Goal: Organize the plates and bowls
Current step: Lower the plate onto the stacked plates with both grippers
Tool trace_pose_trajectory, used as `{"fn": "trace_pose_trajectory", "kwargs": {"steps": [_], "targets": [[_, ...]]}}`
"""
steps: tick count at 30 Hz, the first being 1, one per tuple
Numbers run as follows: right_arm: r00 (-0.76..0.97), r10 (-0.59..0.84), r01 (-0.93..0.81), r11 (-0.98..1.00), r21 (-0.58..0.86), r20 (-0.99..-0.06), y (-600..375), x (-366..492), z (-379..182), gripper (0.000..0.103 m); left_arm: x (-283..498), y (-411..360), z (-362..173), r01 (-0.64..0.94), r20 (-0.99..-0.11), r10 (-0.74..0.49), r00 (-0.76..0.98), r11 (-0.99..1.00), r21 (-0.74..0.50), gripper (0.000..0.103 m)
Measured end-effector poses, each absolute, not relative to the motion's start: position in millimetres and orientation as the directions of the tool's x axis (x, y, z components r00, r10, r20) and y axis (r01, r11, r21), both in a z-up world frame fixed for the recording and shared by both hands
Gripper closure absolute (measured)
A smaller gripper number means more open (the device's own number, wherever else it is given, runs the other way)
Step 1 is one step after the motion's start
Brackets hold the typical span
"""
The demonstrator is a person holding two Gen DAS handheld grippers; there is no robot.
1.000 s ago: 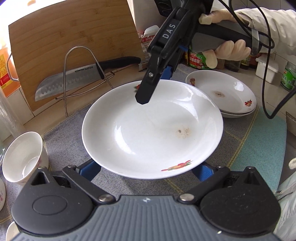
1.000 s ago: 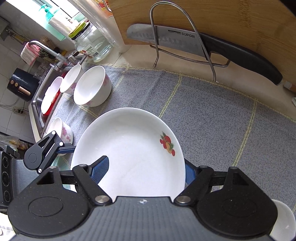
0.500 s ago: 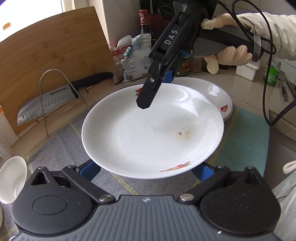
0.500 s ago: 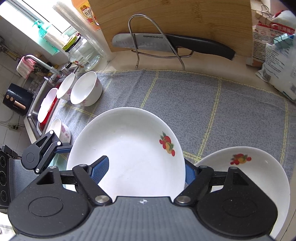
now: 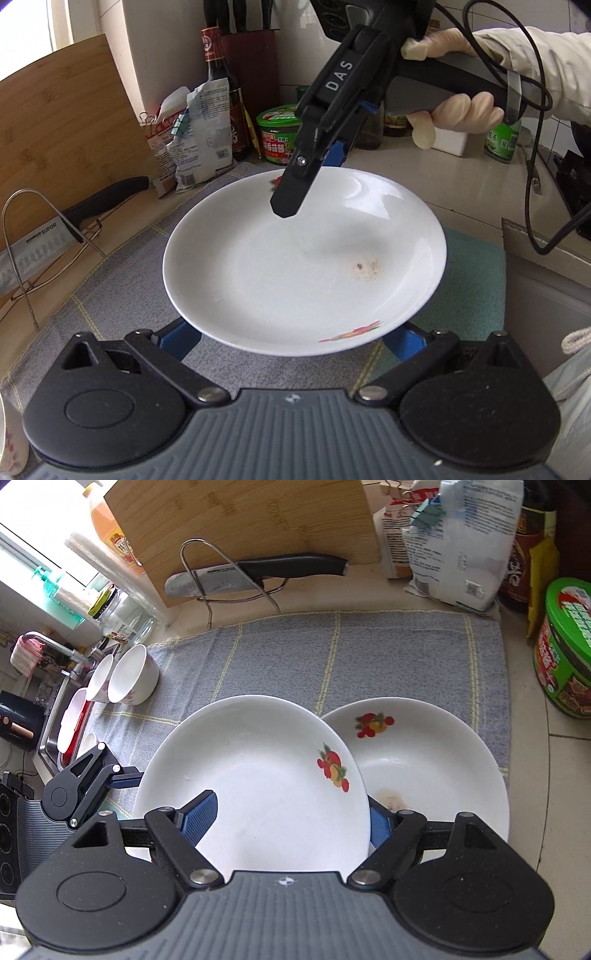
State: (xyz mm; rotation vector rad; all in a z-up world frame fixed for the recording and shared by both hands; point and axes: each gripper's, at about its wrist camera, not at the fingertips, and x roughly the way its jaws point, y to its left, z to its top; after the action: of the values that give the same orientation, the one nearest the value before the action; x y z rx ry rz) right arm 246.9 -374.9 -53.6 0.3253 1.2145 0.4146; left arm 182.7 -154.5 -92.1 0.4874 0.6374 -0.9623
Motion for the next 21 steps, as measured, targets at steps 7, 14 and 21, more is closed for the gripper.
{"fn": "trace_pose_trajectory", "kwargs": {"steps": [7, 14, 21], "targets": [[0.311, 0.455, -0.073, 0.887, 0.456, -0.834, -404, 234, -57, 0.017, 187, -181, -96, 0.89, -0.695, -0.612, 0.377, 0.447, 0.089, 0.0], [0.325, 0.443, -0.038, 0.889, 0.456, -0.836, -424, 225, -59, 0.017, 186, -198, -100, 0.906, -0.701, -0.622, 0.349, 0.414, 0.084, 0.0], [0.325, 0.439, -0.02, 0.889, 0.458, -0.838, -434, 223, -63, 0.017, 185, -205, -104, 0.912, -0.706, -0.624, 0.336, 0.403, 0.077, 0.0]]}}
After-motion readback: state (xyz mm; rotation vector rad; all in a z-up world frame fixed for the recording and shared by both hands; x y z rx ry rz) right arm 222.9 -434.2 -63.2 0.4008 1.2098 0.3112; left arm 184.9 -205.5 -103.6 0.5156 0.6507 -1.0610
